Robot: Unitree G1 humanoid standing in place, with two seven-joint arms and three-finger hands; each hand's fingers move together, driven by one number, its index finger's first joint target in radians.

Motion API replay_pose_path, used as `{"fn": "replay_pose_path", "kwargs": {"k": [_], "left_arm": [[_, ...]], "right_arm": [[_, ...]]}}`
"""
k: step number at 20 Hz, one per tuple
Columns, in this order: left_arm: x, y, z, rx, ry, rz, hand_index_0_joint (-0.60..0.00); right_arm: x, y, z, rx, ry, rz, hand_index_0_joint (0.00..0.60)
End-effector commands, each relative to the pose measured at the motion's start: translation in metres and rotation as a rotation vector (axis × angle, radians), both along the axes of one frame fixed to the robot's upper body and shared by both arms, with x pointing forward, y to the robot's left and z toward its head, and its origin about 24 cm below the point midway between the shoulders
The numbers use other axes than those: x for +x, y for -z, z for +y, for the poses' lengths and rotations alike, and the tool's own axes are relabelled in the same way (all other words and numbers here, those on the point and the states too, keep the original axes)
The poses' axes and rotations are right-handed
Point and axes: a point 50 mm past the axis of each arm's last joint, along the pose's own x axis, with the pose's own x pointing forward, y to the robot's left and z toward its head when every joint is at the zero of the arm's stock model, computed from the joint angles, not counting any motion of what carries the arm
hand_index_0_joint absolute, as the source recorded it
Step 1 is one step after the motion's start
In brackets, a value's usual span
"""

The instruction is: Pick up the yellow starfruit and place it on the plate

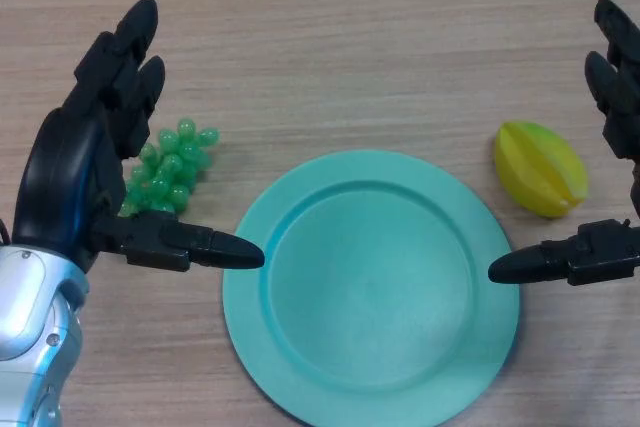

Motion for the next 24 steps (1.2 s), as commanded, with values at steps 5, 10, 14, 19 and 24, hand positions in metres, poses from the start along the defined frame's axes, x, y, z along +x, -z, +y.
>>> {"fn": "replay_pose_path", "kwargs": {"k": [5, 10, 14, 19, 24], "left_arm": [[-0.012, -0.027, 0.01, 0.047, -0.033, -0.186, 0.0], [-0.014, -0.024, 0.016, 0.047, -0.055, -0.192, 0.0], [-0.012, -0.024, 0.021, 0.041, -0.076, -0.192, 0.0], [-0.01, -0.027, 0.03, -0.008, -0.109, -0.203, 0.0], [-0.01, -0.033, 0.041, -0.022, -0.176, -0.259, 0.0]], "right_arm": [[0.009, -0.031, -0.007, -0.054, 0.026, -0.224, 0.0], [0.037, -0.026, -0.007, -0.129, 0.071, -0.243, 0.0], [0.063, -0.016, -0.013, -0.261, 0.123, -0.235, 0.0], [0.09, 0.0, -0.02, -0.355, 0.137, -0.212, 0.0], [0.105, 0.014, -0.029, -0.458, 0.139, -0.167, 0.0]]}}
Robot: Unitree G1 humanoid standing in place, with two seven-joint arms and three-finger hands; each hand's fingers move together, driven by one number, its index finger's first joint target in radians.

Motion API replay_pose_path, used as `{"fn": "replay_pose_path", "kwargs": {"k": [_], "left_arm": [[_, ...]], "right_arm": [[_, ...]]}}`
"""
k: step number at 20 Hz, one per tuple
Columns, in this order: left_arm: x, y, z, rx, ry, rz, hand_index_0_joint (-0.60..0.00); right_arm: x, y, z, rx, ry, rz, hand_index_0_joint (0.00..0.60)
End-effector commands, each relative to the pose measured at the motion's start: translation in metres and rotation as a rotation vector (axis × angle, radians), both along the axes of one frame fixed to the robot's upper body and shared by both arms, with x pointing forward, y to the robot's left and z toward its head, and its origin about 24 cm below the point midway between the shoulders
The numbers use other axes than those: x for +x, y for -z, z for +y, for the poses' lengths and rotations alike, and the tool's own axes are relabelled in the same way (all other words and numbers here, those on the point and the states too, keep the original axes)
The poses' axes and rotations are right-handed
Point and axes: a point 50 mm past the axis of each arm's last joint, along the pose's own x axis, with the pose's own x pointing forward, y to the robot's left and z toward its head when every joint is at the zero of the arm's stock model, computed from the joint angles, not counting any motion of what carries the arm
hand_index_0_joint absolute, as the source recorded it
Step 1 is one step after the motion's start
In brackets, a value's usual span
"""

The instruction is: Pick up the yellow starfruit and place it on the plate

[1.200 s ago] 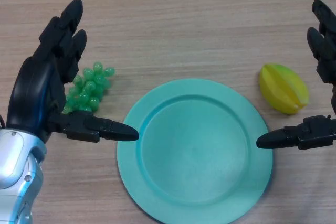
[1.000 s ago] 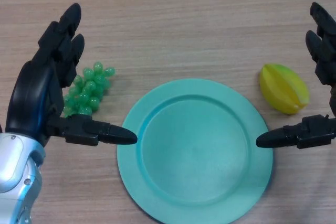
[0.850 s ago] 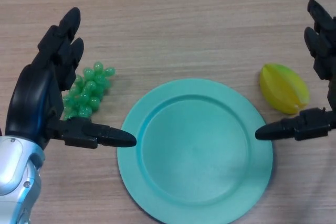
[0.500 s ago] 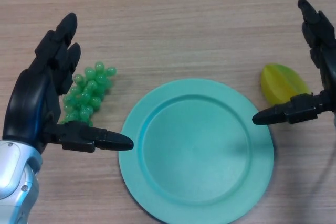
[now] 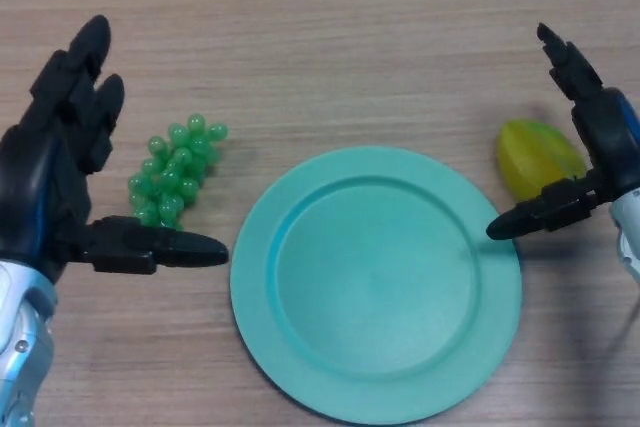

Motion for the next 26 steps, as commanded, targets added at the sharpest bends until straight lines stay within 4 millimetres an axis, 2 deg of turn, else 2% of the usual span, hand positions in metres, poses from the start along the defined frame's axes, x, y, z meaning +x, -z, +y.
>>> {"fn": "replay_pose_path", "kwargs": {"k": [1, 2, 3, 4, 5, 7, 14, 18, 21, 26], "left_arm": [[-0.01, -0.042, 0.017, 0.041, -0.079, -0.292, 0.0], [-0.01, -0.042, 0.017, 0.043, -0.083, -0.296, 0.0], [-0.01, -0.042, 0.017, 0.043, -0.085, -0.297, 0.0], [-0.01, -0.041, 0.018, 0.044, -0.087, -0.299, 0.0], [-0.01, -0.041, 0.018, 0.045, -0.092, -0.298, 0.0], [-0.011, -0.039, 0.02, 0.052, -0.102, -0.296, 0.0], [-0.015, -0.038, 0.021, 0.083, -0.112, -0.29, 0.0], [-0.015, -0.039, 0.019, 0.088, -0.113, -0.297, 0.0], [-0.014, -0.038, 0.017, 0.081, -0.11, -0.288, 0.0], [-0.014, -0.04, 0.015, 0.079, -0.102, -0.288, 0.0]], "right_arm": [[0.008, -0.044, -0.005, -0.074, -0.02, -0.239, 0.0], [0.009, -0.042, -0.005, -0.096, -0.025, -0.237, 0.0], [0.009, -0.041, -0.004, -0.114, -0.032, -0.233, 0.149], [0.009, -0.039, -0.003, -0.143, -0.041, -0.228, 0.251], [0.009, -0.035, -0.002, -0.236, -0.066, -0.219, 0.399], [0.008, -0.021, 0.0, -0.467, -0.137, -0.193, 0.599], [0.001, -0.028, 0.002, -0.388, -0.115, -0.185, 0.6], [-0.004, -0.045, 0.005, -0.348, -0.112, -0.242, 0.6], [-0.012, -0.062, 0.016, -0.289, -0.146, -0.282, 0.6], [-0.029, -0.078, 0.039, -0.237, -0.221, -0.345, 0.6]]}}
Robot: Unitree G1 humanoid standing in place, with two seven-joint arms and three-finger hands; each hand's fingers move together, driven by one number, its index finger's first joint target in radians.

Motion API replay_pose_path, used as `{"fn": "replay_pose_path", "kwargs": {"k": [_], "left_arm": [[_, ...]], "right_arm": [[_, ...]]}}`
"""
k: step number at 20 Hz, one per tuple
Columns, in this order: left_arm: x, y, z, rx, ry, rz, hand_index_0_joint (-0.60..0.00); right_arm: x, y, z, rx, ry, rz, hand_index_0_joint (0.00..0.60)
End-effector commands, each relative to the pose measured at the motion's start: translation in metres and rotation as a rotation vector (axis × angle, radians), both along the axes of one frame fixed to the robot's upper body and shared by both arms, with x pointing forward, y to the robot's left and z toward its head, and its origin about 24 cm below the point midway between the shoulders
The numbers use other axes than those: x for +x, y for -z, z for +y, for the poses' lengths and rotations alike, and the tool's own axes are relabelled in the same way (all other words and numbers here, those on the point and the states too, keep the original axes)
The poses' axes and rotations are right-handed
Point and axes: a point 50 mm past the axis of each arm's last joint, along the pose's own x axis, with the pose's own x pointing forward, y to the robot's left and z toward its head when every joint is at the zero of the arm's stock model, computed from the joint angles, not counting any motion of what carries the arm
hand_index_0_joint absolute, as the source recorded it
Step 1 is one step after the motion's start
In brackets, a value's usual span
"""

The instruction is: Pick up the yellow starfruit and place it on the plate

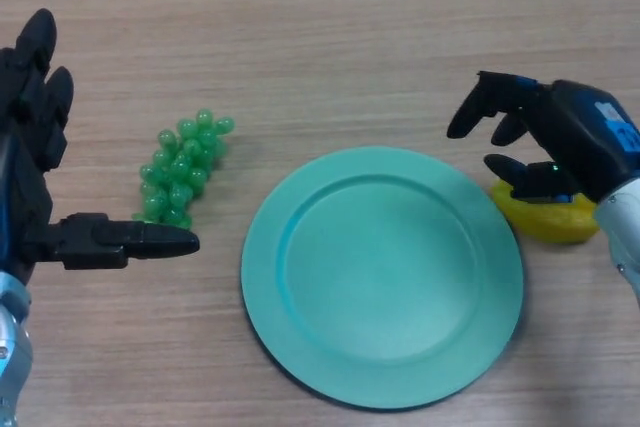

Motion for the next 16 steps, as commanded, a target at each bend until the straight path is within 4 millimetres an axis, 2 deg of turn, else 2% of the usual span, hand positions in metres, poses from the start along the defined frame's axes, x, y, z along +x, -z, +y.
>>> {"fn": "replay_pose_path", "kwargs": {"k": [1, 4, 6, 7, 8, 9, 10, 13, 16], "left_arm": [[-0.01, -0.04, 0.002, 0.067, -0.029, -0.246, 0.0], [-0.009, -0.04, 0.001, 0.063, -0.021, -0.246, 0.0], [-0.01, -0.04, 0.0, 0.065, -0.017, -0.24, 0.0], [-0.01, -0.04, 0.0, 0.064, -0.012, -0.238, 0.0], [-0.01, -0.04, 0.0, 0.064, -0.01, -0.237, 0.0], [-0.009, -0.04, -0.001, 0.066, -0.01, -0.235, 0.0], [-0.009, -0.039, -0.001, 0.065, -0.009, -0.234, 0.0], [-0.008, -0.038, -0.005, 0.069, 0.001, -0.218, 0.0], [-0.008, -0.038, -0.007, 0.076, 0.014, -0.205, 0.0]], "right_arm": [[-0.008, -0.047, 0.006, 0.066, -0.064, -0.218, 0.6], [-0.019, -0.054, 0.015, 0.071, -0.106, -0.262, 0.6], [-0.03, -0.061, 0.02, 0.155, -0.137, -0.267, 0.6], [-0.039, -0.067, 0.024, 0.294, -0.164, -0.239, 0.6], [-0.043, -0.069, 0.024, 0.333, -0.169, -0.243, 0.6], [-0.051, -0.075, 0.026, 0.567, -0.207, -0.173, 0.6], [-0.054, -0.075, 0.026, 0.656, -0.22, -0.14, 0.6], [-0.07, -0.079, 0.022, 0.796, -0.246, -0.073, 0.6], [-0.078, -0.078, 0.017, 0.832, -0.25, -0.034, 0.6]]}}
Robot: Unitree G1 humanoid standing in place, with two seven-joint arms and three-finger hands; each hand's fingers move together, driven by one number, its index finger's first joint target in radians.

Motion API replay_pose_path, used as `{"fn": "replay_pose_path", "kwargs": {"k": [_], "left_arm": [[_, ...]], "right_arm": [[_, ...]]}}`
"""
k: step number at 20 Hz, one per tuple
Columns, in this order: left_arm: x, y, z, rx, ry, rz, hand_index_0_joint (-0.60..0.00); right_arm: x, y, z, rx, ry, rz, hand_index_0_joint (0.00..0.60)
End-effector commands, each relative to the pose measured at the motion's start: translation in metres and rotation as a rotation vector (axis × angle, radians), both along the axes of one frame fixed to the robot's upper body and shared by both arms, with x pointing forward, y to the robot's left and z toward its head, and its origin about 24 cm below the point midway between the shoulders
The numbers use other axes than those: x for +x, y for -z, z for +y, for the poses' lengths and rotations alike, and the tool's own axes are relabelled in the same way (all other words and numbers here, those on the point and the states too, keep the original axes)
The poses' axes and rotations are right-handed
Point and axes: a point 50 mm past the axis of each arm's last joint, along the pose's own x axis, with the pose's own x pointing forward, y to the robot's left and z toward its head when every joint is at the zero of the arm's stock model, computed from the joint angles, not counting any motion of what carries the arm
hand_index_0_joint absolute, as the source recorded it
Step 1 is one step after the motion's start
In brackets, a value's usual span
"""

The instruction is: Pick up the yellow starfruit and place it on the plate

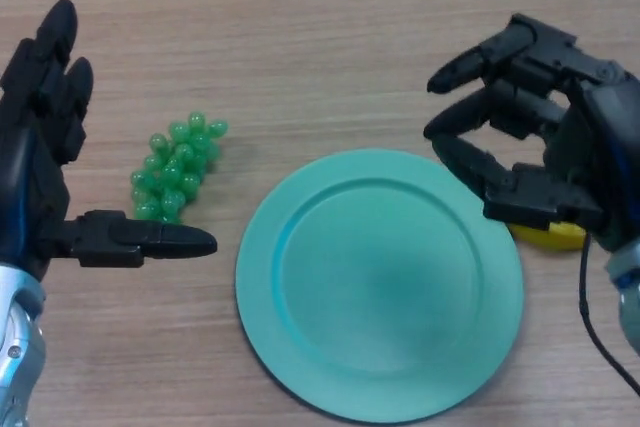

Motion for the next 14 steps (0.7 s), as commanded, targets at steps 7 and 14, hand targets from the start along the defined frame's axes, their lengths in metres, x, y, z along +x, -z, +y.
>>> {"fn": "replay_pose_path", "kwargs": {"k": [7, 14], "left_arm": [[-0.008, -0.033, -0.002, 0.083, -0.013, -0.209, 0.0], [-0.009, -0.03, -0.004, 0.07, 0.011, -0.183, 0.0]], "right_arm": [[0.003, -0.027, -0.033, -0.308, 0.218, -0.328, 0.0], [0.032, -0.011, -0.054, -0.698, 0.351, -0.283, 0.0]]}}
